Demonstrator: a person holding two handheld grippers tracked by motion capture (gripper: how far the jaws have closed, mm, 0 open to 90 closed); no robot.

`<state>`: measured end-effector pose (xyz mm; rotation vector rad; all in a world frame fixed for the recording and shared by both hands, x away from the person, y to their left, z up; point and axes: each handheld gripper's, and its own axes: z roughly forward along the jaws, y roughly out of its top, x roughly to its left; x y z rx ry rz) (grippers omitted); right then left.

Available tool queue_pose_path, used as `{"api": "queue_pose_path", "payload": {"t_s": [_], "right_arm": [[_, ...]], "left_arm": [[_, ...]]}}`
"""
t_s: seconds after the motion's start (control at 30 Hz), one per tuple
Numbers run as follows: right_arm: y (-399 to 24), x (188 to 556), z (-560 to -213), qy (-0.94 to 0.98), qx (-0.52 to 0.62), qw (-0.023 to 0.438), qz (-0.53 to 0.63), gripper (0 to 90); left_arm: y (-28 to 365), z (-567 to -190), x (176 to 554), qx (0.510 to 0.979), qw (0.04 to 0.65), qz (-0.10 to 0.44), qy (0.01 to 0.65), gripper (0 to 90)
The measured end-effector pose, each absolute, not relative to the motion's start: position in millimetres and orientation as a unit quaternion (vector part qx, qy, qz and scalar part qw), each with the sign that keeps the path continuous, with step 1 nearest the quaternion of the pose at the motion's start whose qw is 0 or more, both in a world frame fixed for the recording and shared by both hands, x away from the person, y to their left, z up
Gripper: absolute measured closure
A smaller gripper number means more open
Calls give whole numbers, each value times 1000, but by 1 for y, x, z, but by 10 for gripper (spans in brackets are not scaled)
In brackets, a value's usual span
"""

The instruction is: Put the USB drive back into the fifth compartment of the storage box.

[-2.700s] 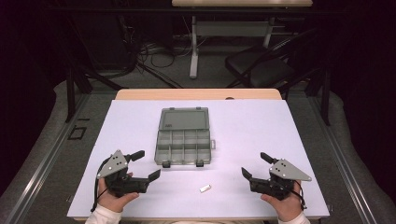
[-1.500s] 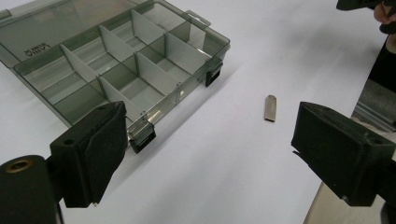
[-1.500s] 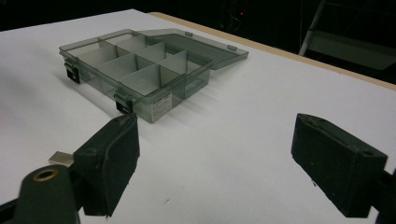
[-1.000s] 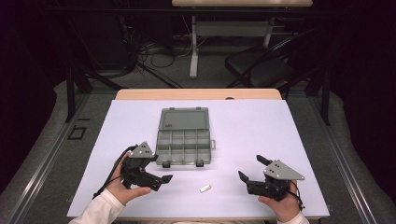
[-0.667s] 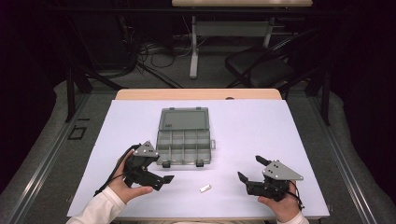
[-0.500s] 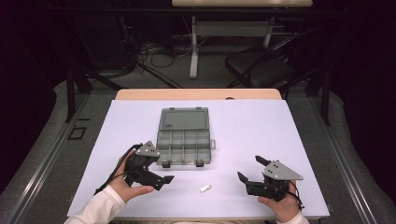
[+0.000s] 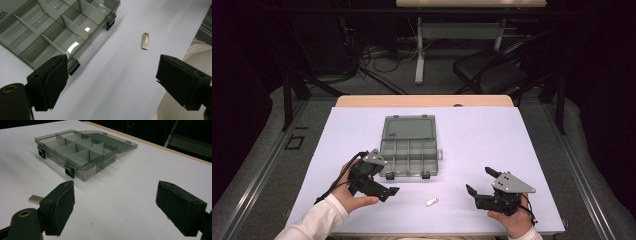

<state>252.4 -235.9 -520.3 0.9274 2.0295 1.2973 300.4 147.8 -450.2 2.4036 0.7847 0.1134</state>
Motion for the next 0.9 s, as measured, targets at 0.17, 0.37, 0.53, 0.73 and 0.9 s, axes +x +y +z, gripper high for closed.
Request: {"api": "queue_pose_path", "payload": {"t_s": [0.17, 0.37, 0.53, 0.73, 0.9], "right_arm": [[-236, 252, -521, 756, 347, 276, 482, 155], [-235, 252, -521, 757, 346, 276, 481, 154], [-235, 253, -521, 758, 345, 275, 480, 155], [-235, 253, -521, 760, 343, 276, 479, 154], [-234, 253, -522, 759, 343, 276, 480, 154]], "left_arm": [[144, -451, 302, 907, 294, 41, 298, 108], [139, -452, 305, 911, 286, 36, 296, 121], [133, -453, 306, 915, 278, 37, 289, 122], [124, -453, 305, 921, 273, 36, 276, 147], [114, -455, 305, 927, 265, 34, 262, 148]]}}
